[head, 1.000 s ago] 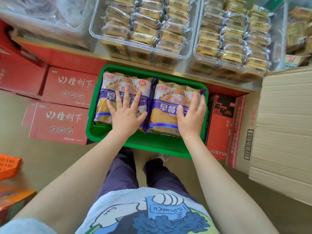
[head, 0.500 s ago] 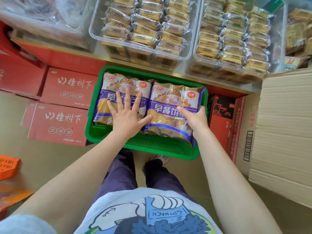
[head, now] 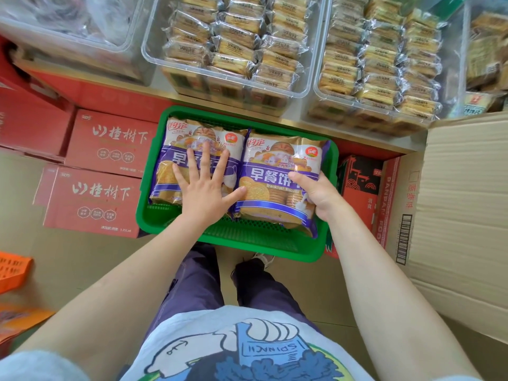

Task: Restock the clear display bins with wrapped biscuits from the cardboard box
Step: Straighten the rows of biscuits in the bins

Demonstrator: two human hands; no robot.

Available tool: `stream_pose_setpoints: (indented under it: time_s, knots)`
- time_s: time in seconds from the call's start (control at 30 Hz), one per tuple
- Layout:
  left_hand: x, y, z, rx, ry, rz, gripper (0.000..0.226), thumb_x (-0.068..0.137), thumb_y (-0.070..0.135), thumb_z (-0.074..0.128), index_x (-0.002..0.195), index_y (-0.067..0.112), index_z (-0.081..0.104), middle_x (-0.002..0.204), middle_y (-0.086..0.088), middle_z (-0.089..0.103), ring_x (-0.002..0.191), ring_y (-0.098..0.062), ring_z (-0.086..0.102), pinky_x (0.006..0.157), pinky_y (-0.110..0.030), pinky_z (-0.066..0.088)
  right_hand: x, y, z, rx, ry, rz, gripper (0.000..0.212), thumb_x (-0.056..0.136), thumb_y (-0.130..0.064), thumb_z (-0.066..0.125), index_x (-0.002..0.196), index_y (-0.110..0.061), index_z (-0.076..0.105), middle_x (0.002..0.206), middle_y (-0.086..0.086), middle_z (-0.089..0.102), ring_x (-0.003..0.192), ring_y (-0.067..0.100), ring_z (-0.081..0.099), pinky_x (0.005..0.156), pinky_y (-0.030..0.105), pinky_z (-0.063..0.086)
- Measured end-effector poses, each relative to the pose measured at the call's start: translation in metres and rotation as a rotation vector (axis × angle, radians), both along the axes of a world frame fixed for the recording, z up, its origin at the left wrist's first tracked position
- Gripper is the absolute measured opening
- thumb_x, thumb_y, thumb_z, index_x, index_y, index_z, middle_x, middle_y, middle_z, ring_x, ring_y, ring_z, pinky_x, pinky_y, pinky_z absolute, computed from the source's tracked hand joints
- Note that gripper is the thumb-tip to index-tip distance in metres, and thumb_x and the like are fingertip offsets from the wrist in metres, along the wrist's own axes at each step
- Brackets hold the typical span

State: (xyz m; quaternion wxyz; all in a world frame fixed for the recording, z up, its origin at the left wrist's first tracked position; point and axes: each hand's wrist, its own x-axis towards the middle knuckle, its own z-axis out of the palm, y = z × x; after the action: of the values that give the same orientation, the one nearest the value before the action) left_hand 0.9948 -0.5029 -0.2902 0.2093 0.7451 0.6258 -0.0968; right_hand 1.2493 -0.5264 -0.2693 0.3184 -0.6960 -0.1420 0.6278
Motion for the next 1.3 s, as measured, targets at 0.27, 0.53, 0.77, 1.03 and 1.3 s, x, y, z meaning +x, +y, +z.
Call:
stream_pose_setpoints:
  time_s: [0.27, 0.53, 0.77, 1.03, 1.3]
  knots:
    - [0.006, 0.003, 0.0, 0.005, 0.035, 0.013, 0.112, 0.068, 0.1, 0.009, 0.155, 0.037, -0.022, 0.162, -0.005, -0.034, 0.149, -0.041, -0.027, 0.114, -0.07, -0.013, -0.016, 0.003, -0.002, -0.053, -0.254, 0.07, 0.068, 0.081, -0.032, 0.083, 0.137, -0.014, 0.049, 0.125, 0.008, 0.068, 0.104, 0.024, 0.07, 0.092, 0.044, 0.057]
    - [0.013, 0.002, 0.003, -0.009, 0.058, 0.027, 0.119, 0.063, 0.102, 0.007, 0.154, 0.034, -0.027, 0.161, -0.007, -0.036, 0.148, -0.043, -0.028, 0.115, -0.072, -0.01, -0.042, -0.017, 0.007, 0.18, -1.17, 0.376, 0.092, 0.093, -0.051, 0.06, 0.16, -0.009, 0.011, 0.162, 0.021, 0.018, 0.15, 0.038, 0.017, 0.12, 0.048, 0.022]
    - [0.011, -0.001, -0.003, 0.037, 0.02, 0.002, 0.109, 0.077, 0.096, 0.007, 0.157, 0.029, -0.023, 0.163, -0.007, -0.033, 0.148, -0.042, -0.029, 0.112, -0.07, -0.015, -0.089, -0.013, -0.014, 0.233, -1.225, 0.725, 0.064, 0.097, -0.06, 0.028, 0.158, -0.044, 0.019, 0.17, 0.0, 0.004, 0.153, 0.04, -0.013, 0.117, 0.069, -0.001]
    - [-0.032, 0.008, -0.001, 0.224, -0.121, -0.014, 0.065, 0.1, 0.061, 0.023, 0.16, 0.038, 0.012, 0.17, 0.0, 0.002, 0.155, -0.034, -0.009, 0.119, -0.061, -0.011, -0.092, -0.013, -0.013, 0.243, -1.317, 0.752, 0.059, 0.103, -0.052, 0.029, 0.16, -0.038, 0.016, 0.169, 0.003, 0.004, 0.153, 0.04, -0.006, 0.119, 0.067, 0.001]
    - [-0.045, 0.012, -0.005, 0.043, -0.032, -0.137, 0.064, 0.101, 0.065, 0.012, 0.159, 0.042, -0.003, 0.166, -0.001, -0.025, 0.148, -0.037, -0.03, 0.118, -0.064, -0.012, -0.105, -0.017, -0.016, 0.164, -1.238, 0.877, 0.066, 0.104, -0.055, 0.02, 0.16, -0.033, -0.006, 0.168, -0.001, -0.016, 0.153, 0.028, -0.02, 0.123, 0.055, -0.01]
